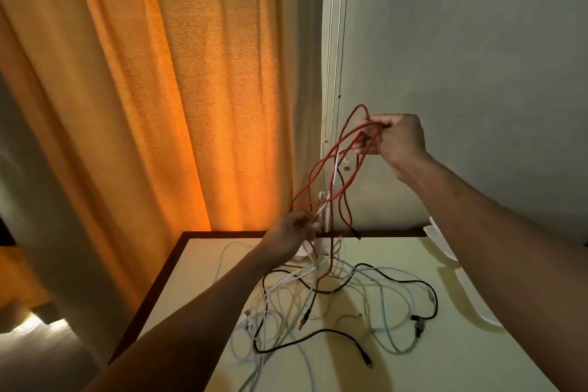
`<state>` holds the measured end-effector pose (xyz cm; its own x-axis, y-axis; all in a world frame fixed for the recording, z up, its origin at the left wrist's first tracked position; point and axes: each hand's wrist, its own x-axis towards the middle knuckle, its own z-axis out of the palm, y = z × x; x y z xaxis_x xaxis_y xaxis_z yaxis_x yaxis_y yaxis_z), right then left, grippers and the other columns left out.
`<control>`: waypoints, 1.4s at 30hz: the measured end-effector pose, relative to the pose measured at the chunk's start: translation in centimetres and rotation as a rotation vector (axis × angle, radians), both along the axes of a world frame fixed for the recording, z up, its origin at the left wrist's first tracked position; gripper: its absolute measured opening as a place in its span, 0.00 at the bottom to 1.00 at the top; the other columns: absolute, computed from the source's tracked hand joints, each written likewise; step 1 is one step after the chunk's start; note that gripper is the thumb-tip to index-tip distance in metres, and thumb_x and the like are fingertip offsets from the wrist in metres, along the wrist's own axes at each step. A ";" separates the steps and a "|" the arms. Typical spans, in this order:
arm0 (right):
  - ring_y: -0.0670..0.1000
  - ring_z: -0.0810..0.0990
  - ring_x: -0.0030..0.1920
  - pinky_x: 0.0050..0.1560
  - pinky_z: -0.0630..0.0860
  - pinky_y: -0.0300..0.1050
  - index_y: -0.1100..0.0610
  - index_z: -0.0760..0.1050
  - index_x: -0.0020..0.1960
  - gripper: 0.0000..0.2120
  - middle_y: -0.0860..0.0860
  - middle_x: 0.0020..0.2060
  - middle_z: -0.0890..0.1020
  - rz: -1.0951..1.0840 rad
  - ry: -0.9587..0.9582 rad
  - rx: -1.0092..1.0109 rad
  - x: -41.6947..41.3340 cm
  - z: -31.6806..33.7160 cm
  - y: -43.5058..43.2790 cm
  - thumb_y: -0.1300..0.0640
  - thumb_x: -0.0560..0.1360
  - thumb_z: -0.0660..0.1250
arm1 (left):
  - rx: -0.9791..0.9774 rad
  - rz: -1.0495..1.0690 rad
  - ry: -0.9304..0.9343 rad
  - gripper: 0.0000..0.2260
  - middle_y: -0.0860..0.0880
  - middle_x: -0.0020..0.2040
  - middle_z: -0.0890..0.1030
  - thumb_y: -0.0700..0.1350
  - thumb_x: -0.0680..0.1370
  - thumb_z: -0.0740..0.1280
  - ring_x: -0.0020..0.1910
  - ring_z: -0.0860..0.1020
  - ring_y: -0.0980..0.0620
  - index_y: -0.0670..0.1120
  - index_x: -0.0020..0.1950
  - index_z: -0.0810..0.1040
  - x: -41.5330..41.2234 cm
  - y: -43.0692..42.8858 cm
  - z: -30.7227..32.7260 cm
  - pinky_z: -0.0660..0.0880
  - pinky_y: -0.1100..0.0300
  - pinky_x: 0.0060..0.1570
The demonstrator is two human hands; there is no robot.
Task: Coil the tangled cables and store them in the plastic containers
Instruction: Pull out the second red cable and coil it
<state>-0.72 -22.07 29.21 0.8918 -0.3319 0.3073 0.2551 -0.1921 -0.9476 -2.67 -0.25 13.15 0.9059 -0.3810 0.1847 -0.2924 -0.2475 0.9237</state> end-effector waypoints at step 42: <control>0.56 0.87 0.37 0.37 0.85 0.52 0.61 0.84 0.52 0.08 0.57 0.43 0.86 -0.273 -0.193 -0.172 0.0 5.2 -6.5 0.59 0.74 0.77 | 0.749 0.725 0.445 0.14 0.42 0.59 0.80 0.47 0.79 0.67 0.58 0.79 0.43 0.39 0.58 0.77 1.2 9.4 -9.3 0.76 0.57 0.55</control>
<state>-0.69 -28.58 34.39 0.6982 -0.4782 0.5328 0.3431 -0.4297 -0.8353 -1.46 9.15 3.87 0.8863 0.3815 -0.2626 0.4625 -0.7595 0.4576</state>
